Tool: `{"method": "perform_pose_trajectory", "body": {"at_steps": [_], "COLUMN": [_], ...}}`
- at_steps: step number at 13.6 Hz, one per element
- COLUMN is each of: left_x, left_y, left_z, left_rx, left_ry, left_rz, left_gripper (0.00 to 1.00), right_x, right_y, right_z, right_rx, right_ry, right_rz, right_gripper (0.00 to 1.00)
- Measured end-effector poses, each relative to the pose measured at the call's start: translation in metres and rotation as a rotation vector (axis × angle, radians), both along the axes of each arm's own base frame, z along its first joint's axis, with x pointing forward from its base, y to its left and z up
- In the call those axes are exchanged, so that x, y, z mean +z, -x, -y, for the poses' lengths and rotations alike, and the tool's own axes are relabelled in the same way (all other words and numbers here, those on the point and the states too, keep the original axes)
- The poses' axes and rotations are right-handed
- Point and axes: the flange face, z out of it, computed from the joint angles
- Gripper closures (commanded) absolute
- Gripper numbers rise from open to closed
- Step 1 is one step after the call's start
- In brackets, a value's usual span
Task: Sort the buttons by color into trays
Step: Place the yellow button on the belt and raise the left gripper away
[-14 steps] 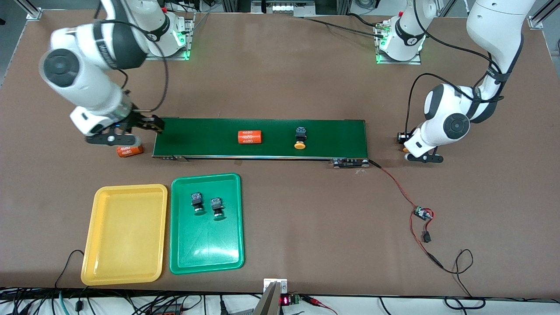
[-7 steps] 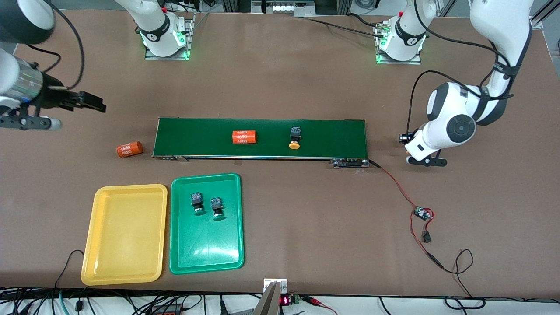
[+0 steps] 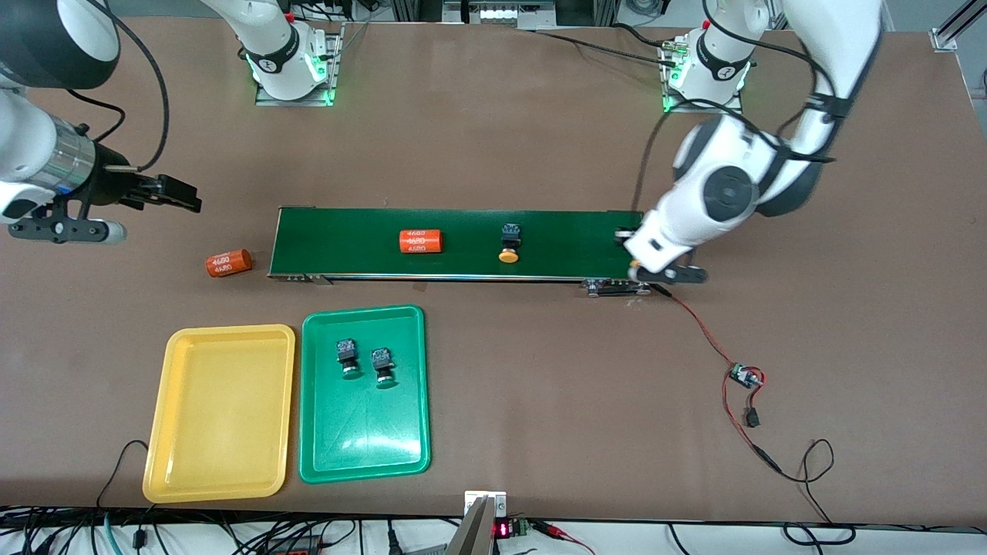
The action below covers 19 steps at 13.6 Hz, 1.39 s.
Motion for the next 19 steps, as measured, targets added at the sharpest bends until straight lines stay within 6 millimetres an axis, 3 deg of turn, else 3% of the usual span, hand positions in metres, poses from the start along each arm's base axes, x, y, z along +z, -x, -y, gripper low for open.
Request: {"method": "perform_pose_trajectory", "body": {"at_steps": [2,5,6,7,10,12,15,17,19], "left_x": [-0.015,-0.055,-0.063,-0.067,-0.059,-0.035,0.048,0.104,0.139], "left_y": [0.007,0.012,0.014,0.015,0.009,0.002,-0.008,-0.016,-0.024], "left_z": [0.020,0.028,0.030,0.031,0.033,0.033,0.017,-0.022,-0.078], "left_rx": [0.005,0.013,0.016,0.016,0.019,0.020,0.026,0.061,0.030], "left_ry": [0.013,0.028,0.030,0.031,0.038,0.038,-0.019,-0.073,-0.100], "left_rz": [-0.015,-0.070,-0.082,-0.087,-0.070,-0.035,0.019,0.060,0.093], "left_gripper": [0.72,0.68,0.41,0.00,0.00,0.00,0.00,0.00,0.00], "right_x": [-0.003,-0.008,-0.009,-0.009,-0.009,-0.009,-0.008,-0.009,-0.008], "right_y": [-0.004,-0.006,-0.007,-0.007,-0.008,-0.008,-0.008,-0.008,-0.008], "right_z": [-0.006,-0.006,-0.006,-0.006,-0.006,-0.006,-0.008,-0.009,-0.009], "right_rx": [-0.007,-0.008,-0.008,-0.008,-0.008,-0.008,-0.006,-0.004,-0.003], "right_ry": [0.002,0.003,0.003,0.003,0.003,0.003,0.002,0.002,0.002], "right_rz": [0.014,0.012,0.011,0.012,0.015,0.017,0.019,0.020,0.020], "right_gripper": [0.00,0.00,0.00,0.00,0.00,0.00,0.00,0.00,0.00]}}
